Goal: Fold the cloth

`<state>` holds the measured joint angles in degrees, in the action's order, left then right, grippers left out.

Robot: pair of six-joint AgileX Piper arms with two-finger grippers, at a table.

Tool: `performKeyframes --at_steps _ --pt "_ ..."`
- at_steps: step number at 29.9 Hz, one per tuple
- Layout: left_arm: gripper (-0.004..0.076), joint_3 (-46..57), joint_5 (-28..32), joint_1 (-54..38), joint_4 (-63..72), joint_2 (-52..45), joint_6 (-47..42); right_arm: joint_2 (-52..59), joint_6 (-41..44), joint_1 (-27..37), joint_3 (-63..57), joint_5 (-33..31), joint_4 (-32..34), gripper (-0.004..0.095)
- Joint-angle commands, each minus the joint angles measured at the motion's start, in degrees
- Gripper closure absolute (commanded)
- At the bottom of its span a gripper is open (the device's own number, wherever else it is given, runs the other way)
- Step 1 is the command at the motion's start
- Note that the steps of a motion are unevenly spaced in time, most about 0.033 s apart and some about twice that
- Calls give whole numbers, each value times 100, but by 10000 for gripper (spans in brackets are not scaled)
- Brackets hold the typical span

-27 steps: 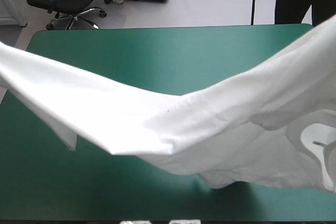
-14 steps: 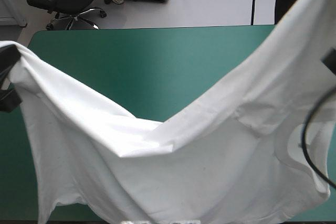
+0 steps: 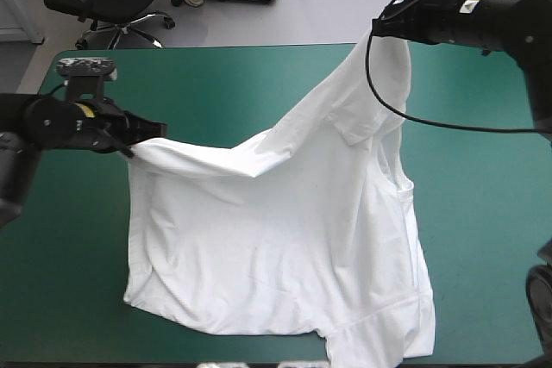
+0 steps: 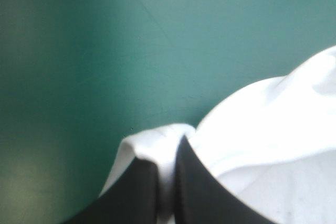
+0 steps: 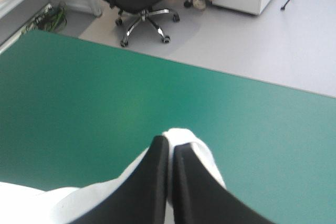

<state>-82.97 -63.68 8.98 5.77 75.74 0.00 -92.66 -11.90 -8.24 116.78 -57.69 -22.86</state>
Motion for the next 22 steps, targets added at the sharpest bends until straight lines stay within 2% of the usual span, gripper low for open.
performKeyframes --at_steps 1,8,14,18,22 --pt "741 -83 927 19 2 566 145 -353 -226 -5 110 431 -180 925" --pt "741 -93 2323 9 -20 1742 91 -1150 -371 29 122 821 -115 925" --pt "741 -131 3482 9 -168 2284 -33 -1602 -501 164 160 1031 -135 925" --pt "741 -229 3807 9 -198 2533 -33 -1866 -501 233 185 1031 -163 925" --pt "739 -352 3877 9 -198 2759 0 -2139 -614 233 187 919 -163 916"
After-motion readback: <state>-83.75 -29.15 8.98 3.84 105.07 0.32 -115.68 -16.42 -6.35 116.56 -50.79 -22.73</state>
